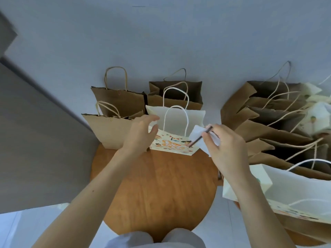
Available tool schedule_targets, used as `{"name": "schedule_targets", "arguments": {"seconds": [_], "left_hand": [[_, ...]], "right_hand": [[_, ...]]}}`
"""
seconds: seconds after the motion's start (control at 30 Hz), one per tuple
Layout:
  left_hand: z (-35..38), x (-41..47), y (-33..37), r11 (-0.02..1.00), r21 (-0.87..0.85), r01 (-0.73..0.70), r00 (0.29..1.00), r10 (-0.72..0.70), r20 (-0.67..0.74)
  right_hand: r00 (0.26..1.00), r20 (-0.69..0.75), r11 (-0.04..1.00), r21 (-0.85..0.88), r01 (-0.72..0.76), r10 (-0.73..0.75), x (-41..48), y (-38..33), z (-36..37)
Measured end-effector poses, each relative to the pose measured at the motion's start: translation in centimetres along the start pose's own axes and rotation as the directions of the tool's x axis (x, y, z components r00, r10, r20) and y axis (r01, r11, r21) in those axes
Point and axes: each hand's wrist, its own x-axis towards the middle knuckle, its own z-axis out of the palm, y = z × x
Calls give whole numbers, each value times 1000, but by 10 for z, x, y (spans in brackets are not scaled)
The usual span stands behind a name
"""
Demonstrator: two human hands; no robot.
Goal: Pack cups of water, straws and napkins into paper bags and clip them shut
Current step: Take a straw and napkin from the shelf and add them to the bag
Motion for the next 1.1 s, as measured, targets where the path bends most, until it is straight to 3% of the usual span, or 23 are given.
{"name": "schedule_targets", "arguments": {"seconds": [0.17,0.37,0.57,0.7,0.83,1.0,1.1], "left_hand": [[12,29,-10,985,157,-68,998,69,-5],[20,50,-10,910,402,-99,970,-1,241],[15,50,-3,870,476,-130,919,-75,388],[15,51,-11,851,501,-158,878,-110,465],[19,48,-17,847,502,-175,867,-109,486],[20,47,-18,857,482,-183,858,-100,504],[20,48,-19,865,467,-182,853,-98,513]], "right_hand": [[993,-113,999,3,-38,38,21,-1,-3],[971,-228,994,65,90,-73,38,-11,-5],[941,-305,946,234,222,-145,44,-17,-6],[930,-347,945,246,214,-120,45,-17,-3],[959,-276,957,254,142,-69,45,-8,10],[994,-90,957,276,90,-68,44,5,46],[999,51,949,314,-21,5,50,9,68]]}}
